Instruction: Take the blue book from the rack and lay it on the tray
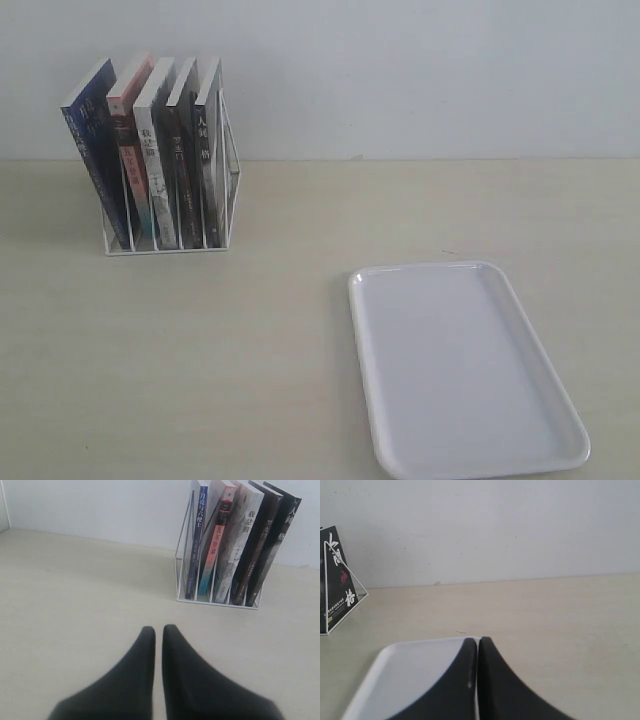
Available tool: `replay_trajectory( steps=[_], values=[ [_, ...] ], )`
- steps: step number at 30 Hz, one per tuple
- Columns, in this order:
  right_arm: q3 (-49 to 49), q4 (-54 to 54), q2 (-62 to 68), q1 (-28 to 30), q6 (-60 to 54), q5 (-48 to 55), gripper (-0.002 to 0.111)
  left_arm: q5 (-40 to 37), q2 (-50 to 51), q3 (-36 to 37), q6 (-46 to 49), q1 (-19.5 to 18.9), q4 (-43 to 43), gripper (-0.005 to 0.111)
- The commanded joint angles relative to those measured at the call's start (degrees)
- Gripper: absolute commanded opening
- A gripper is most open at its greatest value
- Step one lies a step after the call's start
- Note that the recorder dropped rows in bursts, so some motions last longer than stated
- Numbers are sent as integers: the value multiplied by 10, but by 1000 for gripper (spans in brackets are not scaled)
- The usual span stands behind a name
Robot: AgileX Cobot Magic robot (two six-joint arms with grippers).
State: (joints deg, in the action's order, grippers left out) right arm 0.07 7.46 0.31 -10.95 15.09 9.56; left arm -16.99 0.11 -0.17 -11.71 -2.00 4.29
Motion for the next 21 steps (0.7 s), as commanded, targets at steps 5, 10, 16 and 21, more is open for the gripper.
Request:
replay_trajectory(
  steps=[5, 10, 16, 21],
  values=[
    [-1, -8, -3, 2, -4, -3, 0, 0, -1, 2, 3, -2, 0, 5],
    [-1, -8, -3, 2, -3, -3, 0, 0, -1, 2, 3, -2, 0, 5],
    [-1, -8, -3, 2, -2, -3, 0, 0, -1, 2, 3, -2, 0, 5],
    [-1, -8, -3, 2, -2, -3, 0, -2, -1, 2, 3, -2, -15, 5]
  ],
)
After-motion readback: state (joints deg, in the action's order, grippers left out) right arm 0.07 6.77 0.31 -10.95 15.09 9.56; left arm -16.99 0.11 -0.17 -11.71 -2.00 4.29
